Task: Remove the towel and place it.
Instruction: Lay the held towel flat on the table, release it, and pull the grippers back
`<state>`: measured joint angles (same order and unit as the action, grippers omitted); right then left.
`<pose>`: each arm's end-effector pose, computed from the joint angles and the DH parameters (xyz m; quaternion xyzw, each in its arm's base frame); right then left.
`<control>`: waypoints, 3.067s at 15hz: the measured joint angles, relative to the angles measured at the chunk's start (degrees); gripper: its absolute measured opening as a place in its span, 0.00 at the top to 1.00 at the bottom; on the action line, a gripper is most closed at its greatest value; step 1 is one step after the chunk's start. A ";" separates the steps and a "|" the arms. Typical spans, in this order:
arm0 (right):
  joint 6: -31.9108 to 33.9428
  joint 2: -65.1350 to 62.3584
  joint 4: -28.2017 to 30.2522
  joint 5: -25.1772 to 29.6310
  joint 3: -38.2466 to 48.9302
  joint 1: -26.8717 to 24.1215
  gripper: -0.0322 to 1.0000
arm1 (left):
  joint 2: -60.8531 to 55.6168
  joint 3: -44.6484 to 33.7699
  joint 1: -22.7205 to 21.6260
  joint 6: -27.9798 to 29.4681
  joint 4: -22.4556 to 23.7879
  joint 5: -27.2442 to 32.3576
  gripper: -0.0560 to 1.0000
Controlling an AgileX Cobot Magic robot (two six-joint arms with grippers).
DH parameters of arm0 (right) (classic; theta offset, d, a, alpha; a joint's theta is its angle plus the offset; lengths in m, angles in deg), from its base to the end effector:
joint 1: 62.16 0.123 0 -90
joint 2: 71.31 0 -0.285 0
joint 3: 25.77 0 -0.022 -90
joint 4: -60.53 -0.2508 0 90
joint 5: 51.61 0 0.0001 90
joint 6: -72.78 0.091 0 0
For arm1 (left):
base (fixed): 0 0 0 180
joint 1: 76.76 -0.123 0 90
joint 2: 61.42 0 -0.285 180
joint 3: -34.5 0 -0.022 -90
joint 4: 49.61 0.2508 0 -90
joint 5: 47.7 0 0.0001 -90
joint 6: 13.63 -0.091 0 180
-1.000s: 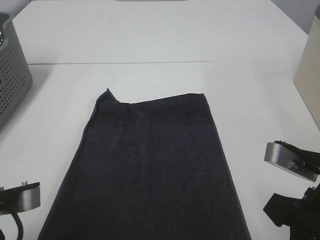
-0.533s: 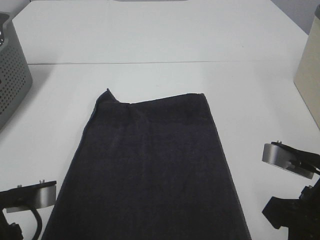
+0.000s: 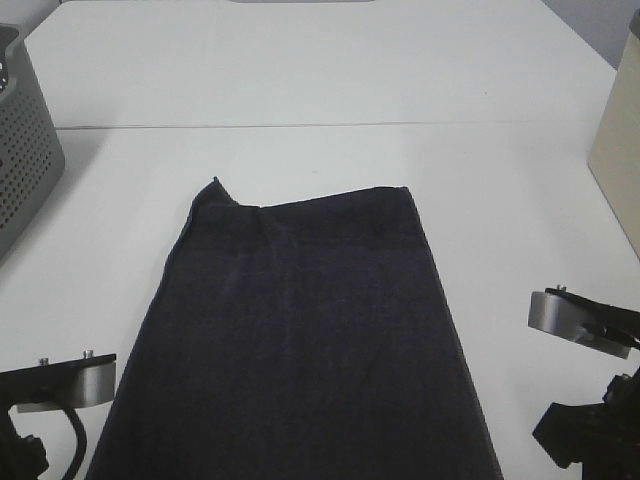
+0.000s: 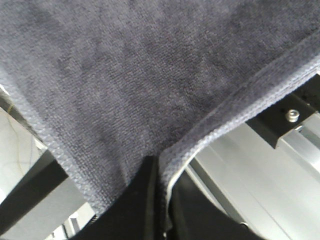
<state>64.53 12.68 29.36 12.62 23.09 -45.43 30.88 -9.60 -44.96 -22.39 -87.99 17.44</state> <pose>0.1316 0.0839 0.1737 0.0582 -0.9628 -0.2107 0.1591 0.1257 -0.1383 0.1690 -0.1420 -0.9367 0.2265 0.2263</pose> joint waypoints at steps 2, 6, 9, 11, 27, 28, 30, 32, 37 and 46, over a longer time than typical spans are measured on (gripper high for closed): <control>0.00 0.00 0.80 -1.03 0.17 -0.17 0.91 | 1.72 0.00 0.17 -1.09 -0.11 -0.23 0.90; -0.46 1.55 1.78 -2.52 0.17 -0.23 0.90 | 9.28 2.64 4.18 -1.43 0.63 -1.83 0.90; -1.49 3.95 2.69 -2.98 0.17 -0.23 0.87 | 12.43 7.22 8.42 -1.43 1.15 -1.83 0.87; -1.55 4.01 2.75 -3.04 0.17 -0.23 0.78 | 12.55 8.71 9.34 -0.57 1.20 -2.06 0.80; -4.07 4.24 10.94 2.81 -18.05 -0.80 0.29 | 10.49 31.00 7.51 7.96 23.20 -2.58 0.21; -4.07 4.30 11.06 3.21 -20.00 -2.41 0.29 | 10.43 33.35 4.93 8.77 25.27 -2.58 0.21; -4.07 4.53 10.54 2.23 -24.24 -9.11 0.29 | 10.43 36.44 -1.83 9.34 26.47 -2.75 0.21; -4.01 4.98 10.54 0.46 -27.67 -14.90 0.29 | 10.43 37.99 -7.79 9.45 28.71 -3.55 0.21; -1.95 5.21 12.09 -3.21 -28.93 -15.64 0.29 | 10.43 38.22 -15.07 9.57 33.35 -7.68 0.21; -15.58 39.02 -4.18 4.30 -61.08 -21.72 0.28 | 28.76 51.34 -30.54 -13.46 8.02 -9.00 0.18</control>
<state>48.94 51.70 25.17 16.91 -37.99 -67.15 59.64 41.74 -75.50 -35.86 -79.97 8.45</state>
